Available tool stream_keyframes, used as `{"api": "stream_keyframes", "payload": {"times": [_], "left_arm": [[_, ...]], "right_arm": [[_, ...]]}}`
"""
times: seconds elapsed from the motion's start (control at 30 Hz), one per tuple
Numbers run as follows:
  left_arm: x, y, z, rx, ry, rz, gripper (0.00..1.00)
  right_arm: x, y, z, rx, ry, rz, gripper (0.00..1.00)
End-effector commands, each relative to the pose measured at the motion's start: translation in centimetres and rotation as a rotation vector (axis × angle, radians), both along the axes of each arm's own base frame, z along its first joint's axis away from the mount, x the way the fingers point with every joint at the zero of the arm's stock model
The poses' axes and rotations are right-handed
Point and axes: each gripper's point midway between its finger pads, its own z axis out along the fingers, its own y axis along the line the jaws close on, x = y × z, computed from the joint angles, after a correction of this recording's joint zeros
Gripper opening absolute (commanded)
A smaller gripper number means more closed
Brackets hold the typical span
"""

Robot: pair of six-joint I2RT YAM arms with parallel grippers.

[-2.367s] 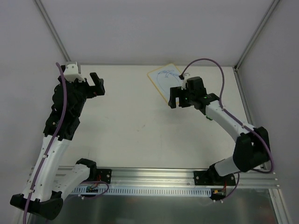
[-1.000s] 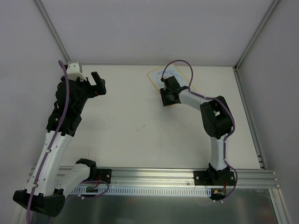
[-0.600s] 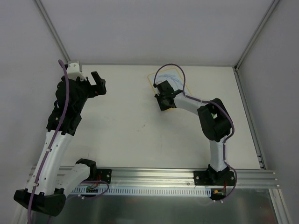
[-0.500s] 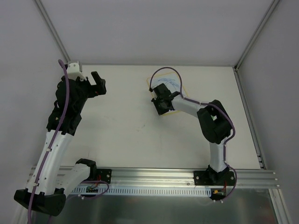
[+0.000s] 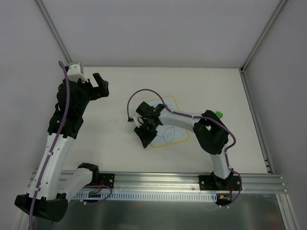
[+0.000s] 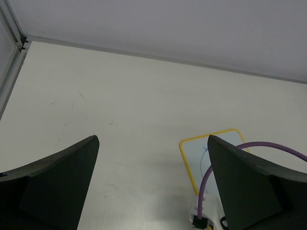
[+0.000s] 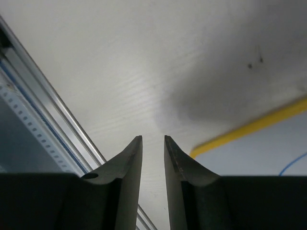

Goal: Erase the whiteboard

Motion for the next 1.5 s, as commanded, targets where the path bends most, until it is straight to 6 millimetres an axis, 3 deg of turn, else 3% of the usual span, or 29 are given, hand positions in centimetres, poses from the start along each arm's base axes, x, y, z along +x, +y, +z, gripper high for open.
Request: {"api": "stream_keyframes", "payload": {"times": [0.0, 0.13, 0.23, 0.27, 0.37, 0.5, 0.53, 0.63, 0.7, 0.73, 0.87, 1.2, 1.47], "left_arm": [[0.4, 0.0, 0.6, -0.028, -0.033, 0.003, 0.99], [0.6, 0.0, 0.3, -0.029, -0.024, 0.005, 0.99], [0.7, 0.0, 0.2, -0.035, -0.02, 0.009, 0.99], [0.7, 0.0, 0.0, -0.034, -0.014, 0.01, 0.99], [0.8, -0.1, -0.1, -0.036, -0.011, 0.007, 0.99], [0.8, -0.1, 0.0, -0.036, -0.012, 0.005, 0.99], [0.8, -0.1, 0.0, -0.035, -0.014, 0.003, 0.99], [0.8, 0.0, 0.0, -0.032, -0.014, 0.007, 0.99], [0.7, 0.1, 0.1, -0.03, -0.018, 0.01, 0.99], [0.7, 0.1, 0.1, -0.029, -0.018, 0.01, 0.99], [0.7, 0.0, 0.1, -0.029, -0.019, 0.008, 0.99], [0.7, 0.0, 0.1, -0.033, -0.019, 0.007, 0.99], [0.9, -0.6, -0.3, -0.049, -0.006, -0.017, 0.99]], "right_arm": [[-0.2, 2.8, 2.0, 0.088, 0.067, 0.059, 0.29], [1.0, 4.4, 3.3, 0.126, 0.032, 0.053, 0.32], [3.5, 3.4, 4.6, 0.105, -0.091, -0.008, 0.34], [4.3, 3.0, 5.8, 0.114, -0.141, -0.034, 0.37], [8.3, -0.2, 7.5, 0.061, -0.287, -0.167, 0.41], [13.4, -6.6, 7.2, -0.051, -0.398, -0.41, 0.46], [14.7, -9.1, 6.3, -0.102, -0.402, -0.486, 0.47], [17.0, -14.5, 4.6, -0.216, -0.444, -0.666, 0.49], [17.6, -16.3, 3.8, -0.239, -0.433, -0.767, 0.49], [17.5, -17.9, 2.9, -0.265, -0.41, -0.811, 0.49], [17.5, -19.9, 1.0, -0.29, -0.375, -0.912, 0.49], [14.6, -19.5, -1.9, -0.279, -0.243, -0.881, 0.45], [10.5, -18.3, -3.4, -0.243, -0.087, -0.828, 0.38]]}}
